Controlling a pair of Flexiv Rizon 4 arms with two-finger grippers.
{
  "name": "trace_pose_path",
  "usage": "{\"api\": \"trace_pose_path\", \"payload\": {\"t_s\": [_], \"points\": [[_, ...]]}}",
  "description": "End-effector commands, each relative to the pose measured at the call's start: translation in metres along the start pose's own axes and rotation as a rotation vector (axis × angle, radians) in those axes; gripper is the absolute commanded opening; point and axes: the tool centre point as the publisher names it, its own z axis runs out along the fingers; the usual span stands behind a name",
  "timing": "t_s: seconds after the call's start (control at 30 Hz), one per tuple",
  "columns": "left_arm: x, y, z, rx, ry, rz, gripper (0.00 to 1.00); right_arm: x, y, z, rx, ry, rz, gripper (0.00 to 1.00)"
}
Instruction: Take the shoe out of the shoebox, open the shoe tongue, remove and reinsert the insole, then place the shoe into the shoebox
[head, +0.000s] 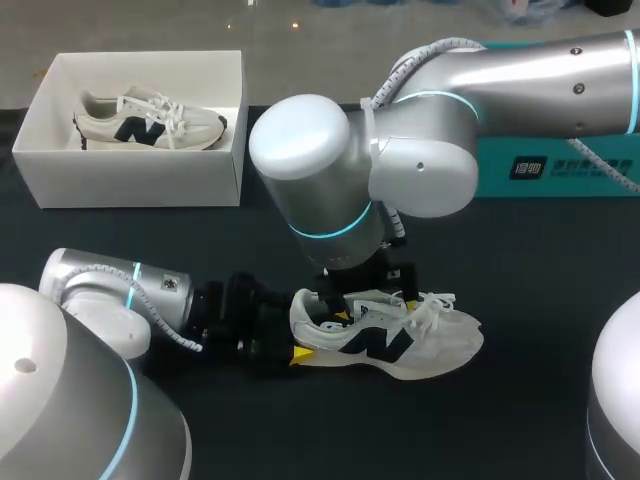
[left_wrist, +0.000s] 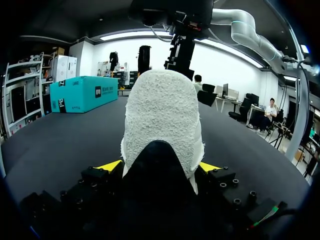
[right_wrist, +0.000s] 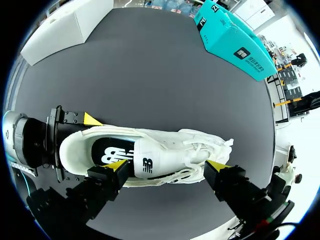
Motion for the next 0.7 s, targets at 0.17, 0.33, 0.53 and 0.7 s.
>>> {"api": "trace_pose_path", "payload": {"t_s": [0.17, 0.33, 0.53, 0.7], "points": [[0.001, 0.002, -0.001, -0.002, -0.001, -0.001, 0.0, 0.019, -0.006, 0.008, 0.004, -0.354, 0.123, 1.0], [0.001, 0.002, -0.001, -0.002, -0.001, -0.001, 0.0, 0.018, -0.004, 0.013, 0.014, -0.388, 0.126, 1.0], [0.001, 0.002, -0.001, -0.002, -0.001, -0.001, 0.0, 0.006, -0.003, 0.016, 0.025, -0.423, 0.156, 0.81], [0.001, 0.002, -0.001, -0.002, -0.001, -0.001, 0.0, -0.005, -0.002, 0.012, 0.024, -0.433, 0.188, 0.62]]}}
